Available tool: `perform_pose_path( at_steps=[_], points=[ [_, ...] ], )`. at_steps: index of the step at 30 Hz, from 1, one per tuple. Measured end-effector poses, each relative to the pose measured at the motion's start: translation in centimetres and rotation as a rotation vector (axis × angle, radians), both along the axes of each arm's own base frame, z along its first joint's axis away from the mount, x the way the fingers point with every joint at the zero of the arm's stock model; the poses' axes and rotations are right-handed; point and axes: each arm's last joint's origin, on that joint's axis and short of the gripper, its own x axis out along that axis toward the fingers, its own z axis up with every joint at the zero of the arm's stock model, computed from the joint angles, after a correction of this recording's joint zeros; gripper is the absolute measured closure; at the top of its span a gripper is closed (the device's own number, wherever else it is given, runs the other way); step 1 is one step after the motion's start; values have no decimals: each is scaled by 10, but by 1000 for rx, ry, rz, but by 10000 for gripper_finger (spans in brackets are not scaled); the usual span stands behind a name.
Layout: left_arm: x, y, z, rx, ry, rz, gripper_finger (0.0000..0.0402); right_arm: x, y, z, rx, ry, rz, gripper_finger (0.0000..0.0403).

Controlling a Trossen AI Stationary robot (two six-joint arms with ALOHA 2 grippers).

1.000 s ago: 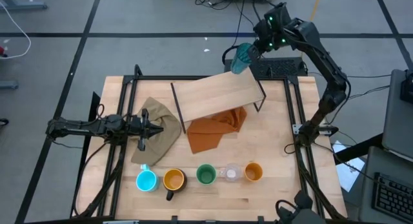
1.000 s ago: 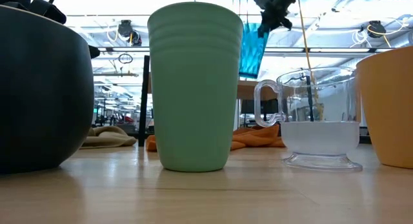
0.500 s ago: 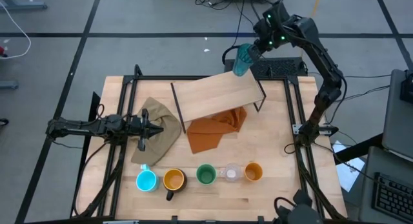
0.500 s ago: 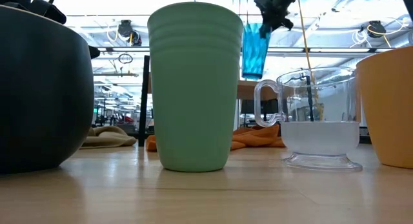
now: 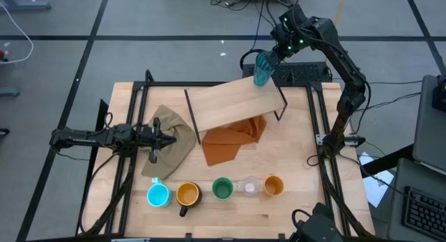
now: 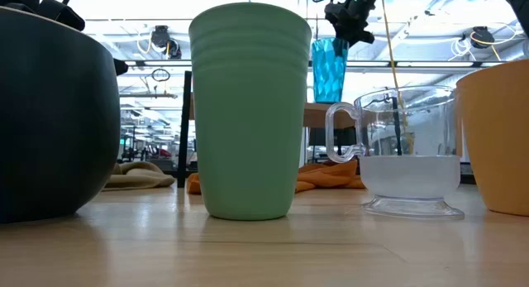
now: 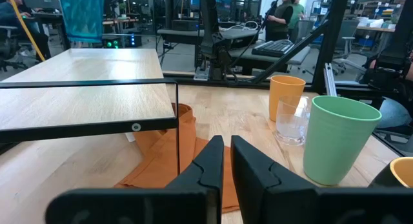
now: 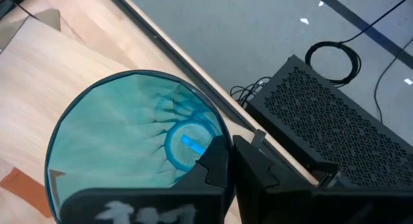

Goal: Stack small to large cups/mugs on shelf
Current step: Put the blue glass on the shelf

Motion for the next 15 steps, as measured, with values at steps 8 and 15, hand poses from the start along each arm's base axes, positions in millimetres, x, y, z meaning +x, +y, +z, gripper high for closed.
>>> perform_pose_path(
  at_steps=[8,15],
  points=[
    [0,0,0,0,1,0,371,1,-1,1,-12,-12,-1,403],
    [0,0,0,-1,0,0,371,6,-6,-4,-2,-11,2,403]
  ],
)
